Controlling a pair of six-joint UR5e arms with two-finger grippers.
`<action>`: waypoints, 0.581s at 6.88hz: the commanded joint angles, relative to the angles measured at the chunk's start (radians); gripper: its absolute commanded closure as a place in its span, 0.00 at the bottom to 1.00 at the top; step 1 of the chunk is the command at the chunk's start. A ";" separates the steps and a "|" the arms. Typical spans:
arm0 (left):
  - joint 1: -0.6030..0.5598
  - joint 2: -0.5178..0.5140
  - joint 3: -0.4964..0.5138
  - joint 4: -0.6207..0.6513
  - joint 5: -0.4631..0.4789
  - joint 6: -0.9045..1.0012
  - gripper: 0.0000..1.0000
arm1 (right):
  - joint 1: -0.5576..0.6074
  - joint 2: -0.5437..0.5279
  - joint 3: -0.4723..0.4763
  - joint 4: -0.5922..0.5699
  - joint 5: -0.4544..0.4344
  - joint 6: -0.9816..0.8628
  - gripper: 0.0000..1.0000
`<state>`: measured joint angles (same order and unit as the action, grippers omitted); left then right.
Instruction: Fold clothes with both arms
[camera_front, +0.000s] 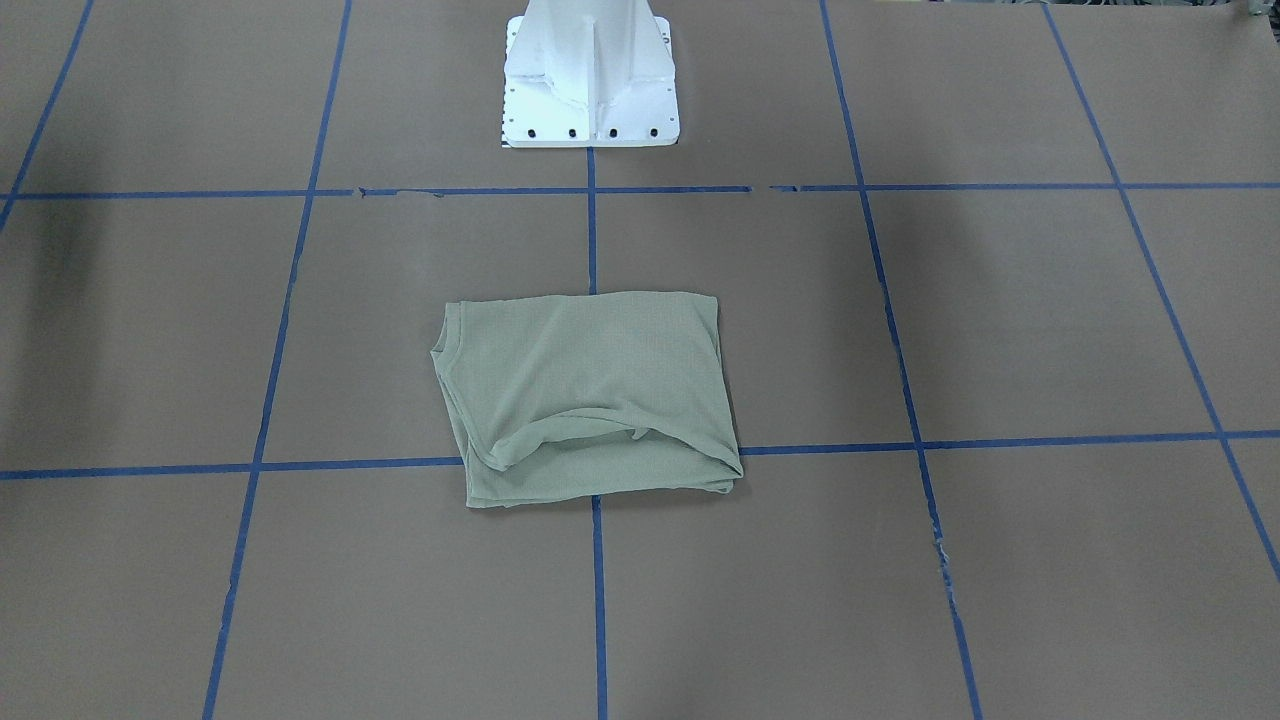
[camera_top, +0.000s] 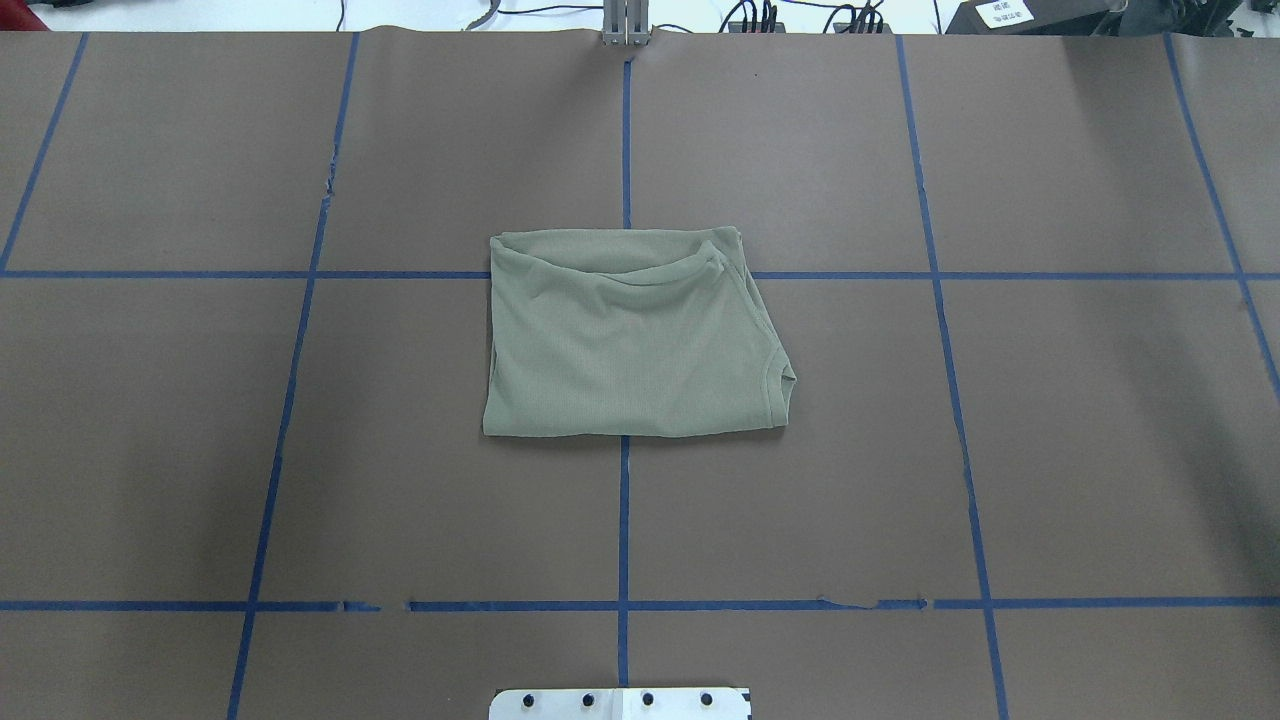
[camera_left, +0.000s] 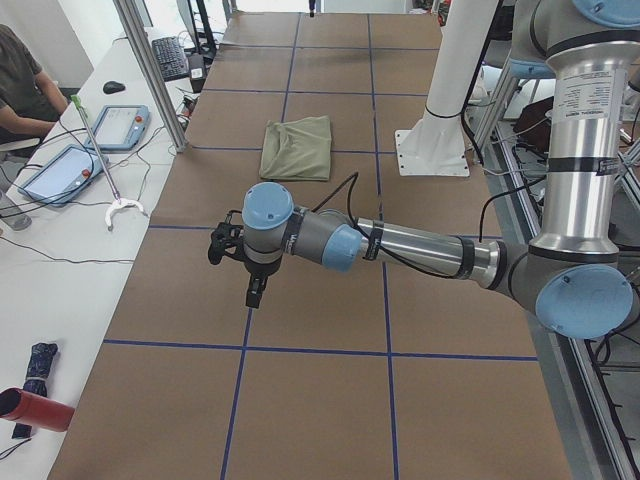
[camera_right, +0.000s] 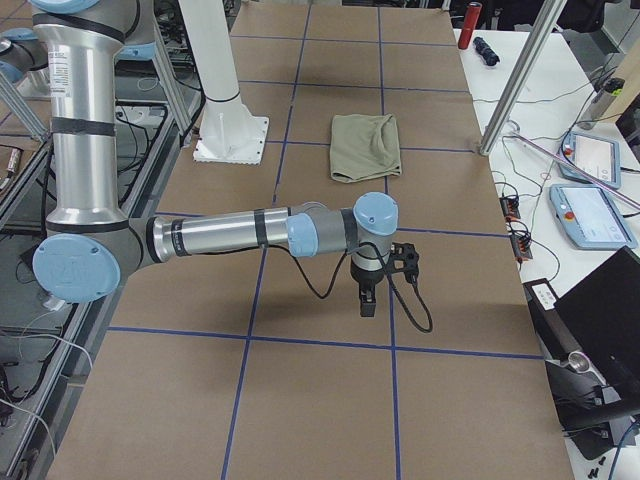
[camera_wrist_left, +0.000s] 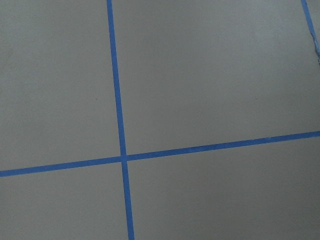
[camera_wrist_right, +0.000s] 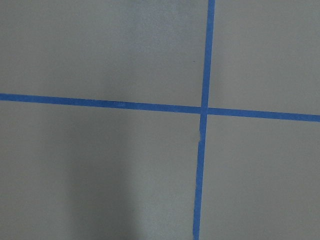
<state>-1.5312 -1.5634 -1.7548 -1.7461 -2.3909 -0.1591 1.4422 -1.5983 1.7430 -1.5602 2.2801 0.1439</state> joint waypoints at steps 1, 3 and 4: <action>0.003 -0.012 -0.012 0.004 0.077 0.006 0.00 | -0.008 0.006 -0.002 0.002 -0.005 -0.001 0.00; 0.005 -0.017 -0.017 0.007 0.108 0.007 0.00 | -0.011 0.008 -0.002 0.002 -0.007 0.000 0.00; 0.005 -0.020 -0.019 0.005 0.104 0.007 0.00 | -0.017 0.009 -0.002 0.002 -0.007 0.003 0.00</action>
<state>-1.5267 -1.5791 -1.7707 -1.7410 -2.2880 -0.1520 1.4306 -1.5907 1.7411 -1.5586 2.2737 0.1438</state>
